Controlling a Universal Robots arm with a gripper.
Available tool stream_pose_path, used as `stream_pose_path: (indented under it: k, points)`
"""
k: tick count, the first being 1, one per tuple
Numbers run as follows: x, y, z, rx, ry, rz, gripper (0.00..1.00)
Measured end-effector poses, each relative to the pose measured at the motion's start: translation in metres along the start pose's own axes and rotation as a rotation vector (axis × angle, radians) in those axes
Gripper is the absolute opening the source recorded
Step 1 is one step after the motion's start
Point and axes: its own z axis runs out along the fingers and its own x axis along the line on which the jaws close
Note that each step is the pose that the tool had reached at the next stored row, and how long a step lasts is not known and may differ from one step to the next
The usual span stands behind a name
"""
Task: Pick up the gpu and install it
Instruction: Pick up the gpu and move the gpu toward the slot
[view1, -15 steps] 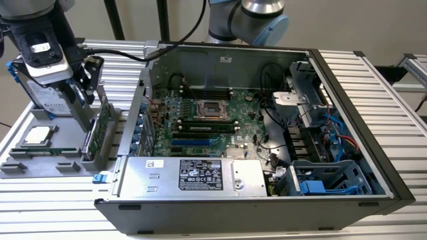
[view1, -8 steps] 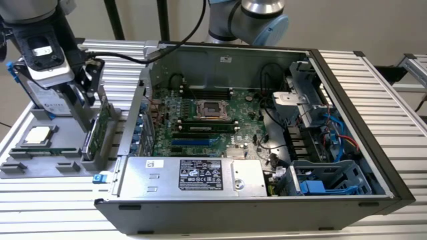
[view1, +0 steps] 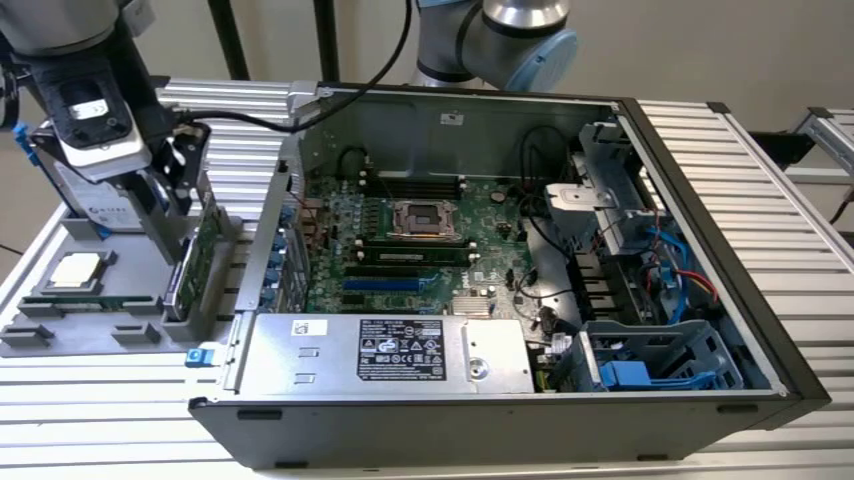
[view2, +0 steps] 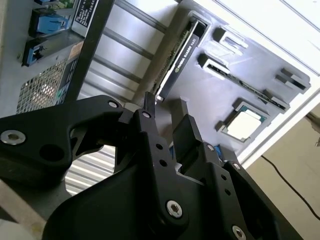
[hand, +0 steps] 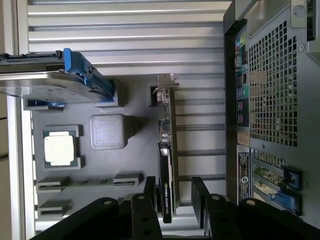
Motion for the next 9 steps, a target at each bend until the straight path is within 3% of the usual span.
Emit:
stream_pose_path:
  k: [9]
  points:
    - [0.0001, -0.0002, 0.0054, 0.0, 0.0007, 0.0, 1.0]
